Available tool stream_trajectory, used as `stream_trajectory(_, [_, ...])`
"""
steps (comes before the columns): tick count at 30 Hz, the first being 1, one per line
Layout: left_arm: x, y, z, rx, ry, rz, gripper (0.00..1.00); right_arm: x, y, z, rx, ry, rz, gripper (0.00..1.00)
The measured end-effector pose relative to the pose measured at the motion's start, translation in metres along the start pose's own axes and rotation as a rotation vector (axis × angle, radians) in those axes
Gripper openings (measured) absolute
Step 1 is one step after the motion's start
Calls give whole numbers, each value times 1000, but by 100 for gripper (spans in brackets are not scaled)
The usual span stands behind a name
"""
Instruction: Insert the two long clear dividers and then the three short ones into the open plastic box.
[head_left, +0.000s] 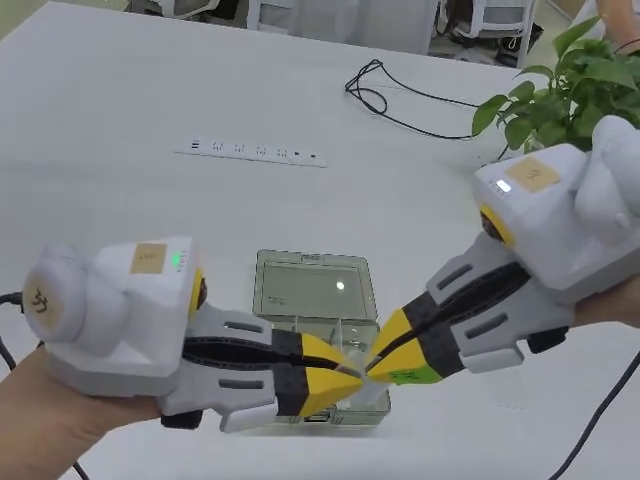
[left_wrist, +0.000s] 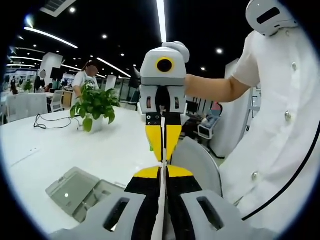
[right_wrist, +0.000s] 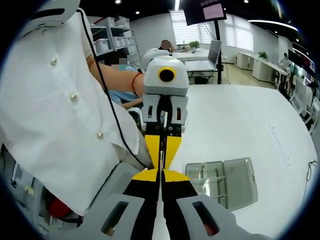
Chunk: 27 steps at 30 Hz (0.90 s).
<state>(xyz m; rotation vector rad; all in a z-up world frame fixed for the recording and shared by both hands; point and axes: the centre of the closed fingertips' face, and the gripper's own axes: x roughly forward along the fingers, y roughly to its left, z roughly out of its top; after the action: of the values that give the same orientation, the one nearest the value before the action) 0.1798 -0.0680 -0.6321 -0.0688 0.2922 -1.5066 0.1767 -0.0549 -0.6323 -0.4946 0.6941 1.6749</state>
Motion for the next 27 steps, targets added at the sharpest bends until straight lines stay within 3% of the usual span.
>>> stream_trajectory(12, [-9, 13, -7, -45, 3, 59, 16, -3, -10, 3, 0, -4, -36, 2])
stream_trajectory(27, [-33, 41, -33, -92, 45, 202, 51, -4, -41, -4, 2, 27, -122, 2])
